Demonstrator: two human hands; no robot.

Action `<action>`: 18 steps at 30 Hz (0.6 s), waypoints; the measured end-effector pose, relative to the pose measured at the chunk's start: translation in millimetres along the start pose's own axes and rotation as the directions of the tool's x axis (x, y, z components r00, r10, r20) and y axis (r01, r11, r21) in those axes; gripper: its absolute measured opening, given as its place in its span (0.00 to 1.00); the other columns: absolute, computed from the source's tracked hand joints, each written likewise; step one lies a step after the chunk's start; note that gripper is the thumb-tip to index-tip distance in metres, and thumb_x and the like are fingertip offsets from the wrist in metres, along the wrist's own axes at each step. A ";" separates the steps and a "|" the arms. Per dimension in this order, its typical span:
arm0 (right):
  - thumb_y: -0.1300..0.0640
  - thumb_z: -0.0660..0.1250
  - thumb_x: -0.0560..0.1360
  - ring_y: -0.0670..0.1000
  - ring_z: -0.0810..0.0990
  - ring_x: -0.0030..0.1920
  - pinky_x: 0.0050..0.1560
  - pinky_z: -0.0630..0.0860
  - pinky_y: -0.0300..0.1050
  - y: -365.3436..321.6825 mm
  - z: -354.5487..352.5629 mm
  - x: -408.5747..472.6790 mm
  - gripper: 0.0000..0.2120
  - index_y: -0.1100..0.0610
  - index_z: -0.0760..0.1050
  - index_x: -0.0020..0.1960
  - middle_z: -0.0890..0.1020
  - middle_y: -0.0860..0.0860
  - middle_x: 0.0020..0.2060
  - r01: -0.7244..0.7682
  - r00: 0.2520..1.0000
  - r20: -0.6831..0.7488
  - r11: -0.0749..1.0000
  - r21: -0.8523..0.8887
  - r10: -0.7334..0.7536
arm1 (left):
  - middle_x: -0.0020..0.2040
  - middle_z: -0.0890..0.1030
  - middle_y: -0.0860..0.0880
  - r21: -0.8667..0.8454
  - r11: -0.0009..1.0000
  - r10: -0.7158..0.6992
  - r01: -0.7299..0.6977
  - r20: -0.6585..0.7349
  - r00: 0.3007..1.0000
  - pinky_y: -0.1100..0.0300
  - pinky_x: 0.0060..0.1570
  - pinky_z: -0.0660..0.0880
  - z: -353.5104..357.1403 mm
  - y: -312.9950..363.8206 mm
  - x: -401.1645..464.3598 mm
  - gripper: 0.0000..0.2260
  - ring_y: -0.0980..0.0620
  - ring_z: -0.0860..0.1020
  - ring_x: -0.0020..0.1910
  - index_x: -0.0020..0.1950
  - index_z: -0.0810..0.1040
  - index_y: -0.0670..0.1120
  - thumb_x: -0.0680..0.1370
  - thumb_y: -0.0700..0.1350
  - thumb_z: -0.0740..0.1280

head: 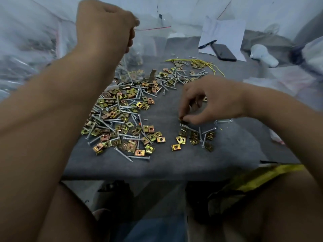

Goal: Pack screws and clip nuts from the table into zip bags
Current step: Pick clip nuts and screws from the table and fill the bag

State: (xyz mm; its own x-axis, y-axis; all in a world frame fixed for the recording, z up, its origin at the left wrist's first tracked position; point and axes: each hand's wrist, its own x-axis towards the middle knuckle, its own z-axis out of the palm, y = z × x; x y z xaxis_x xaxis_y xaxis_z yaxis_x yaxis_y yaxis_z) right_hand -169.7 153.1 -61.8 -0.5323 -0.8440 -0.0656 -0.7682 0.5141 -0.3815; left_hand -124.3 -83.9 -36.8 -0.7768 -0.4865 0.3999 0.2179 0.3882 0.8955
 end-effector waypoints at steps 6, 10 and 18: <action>0.49 0.79 0.70 0.38 0.82 0.44 0.44 0.75 0.30 5.3 2.5 -4.7 0.05 0.42 0.85 0.46 0.84 0.37 0.41 -0.074 0.997 0.027 0.997 -0.025 0.075 | 0.42 0.79 0.41 0.000 1.000 0.026 -0.026 0.016 1.000 0.59 0.36 0.75 -1.9 -2.3 0.7 0.13 0.50 0.74 0.36 0.56 0.84 0.30 0.83 0.41 0.68; 0.48 0.80 0.70 0.35 0.81 0.41 0.40 0.71 0.26 8.7 5.5 -7.5 0.04 0.42 0.87 0.45 0.84 0.34 0.36 -0.090 0.995 -0.041 0.995 -0.051 0.088 | 0.42 0.80 0.43 0.007 1.000 0.001 -0.001 0.004 1.000 0.60 0.36 0.77 -0.9 -2.7 2.7 0.11 0.51 0.76 0.34 0.56 0.86 0.35 0.83 0.42 0.68; 0.43 0.79 0.70 0.31 0.80 0.41 0.38 0.70 0.23 8.2 13.7 -14.2 0.06 0.42 0.86 0.44 0.81 0.27 0.36 -0.133 0.986 -0.107 0.990 -0.046 0.127 | 0.39 0.79 0.44 0.015 1.000 -0.005 0.005 -0.008 1.000 0.60 0.35 0.76 2.5 -4.3 5.2 0.10 0.53 0.74 0.31 0.54 0.87 0.36 0.82 0.40 0.68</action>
State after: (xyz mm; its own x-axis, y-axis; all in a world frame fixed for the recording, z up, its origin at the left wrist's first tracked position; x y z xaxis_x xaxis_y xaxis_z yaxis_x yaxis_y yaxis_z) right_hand -163.6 167.2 -76.7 -0.6609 -0.7503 -0.0144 -0.7060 0.6282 -0.3269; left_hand -130.8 -86.2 -39.1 -0.7729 -0.4952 0.3967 0.2046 0.3974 0.8946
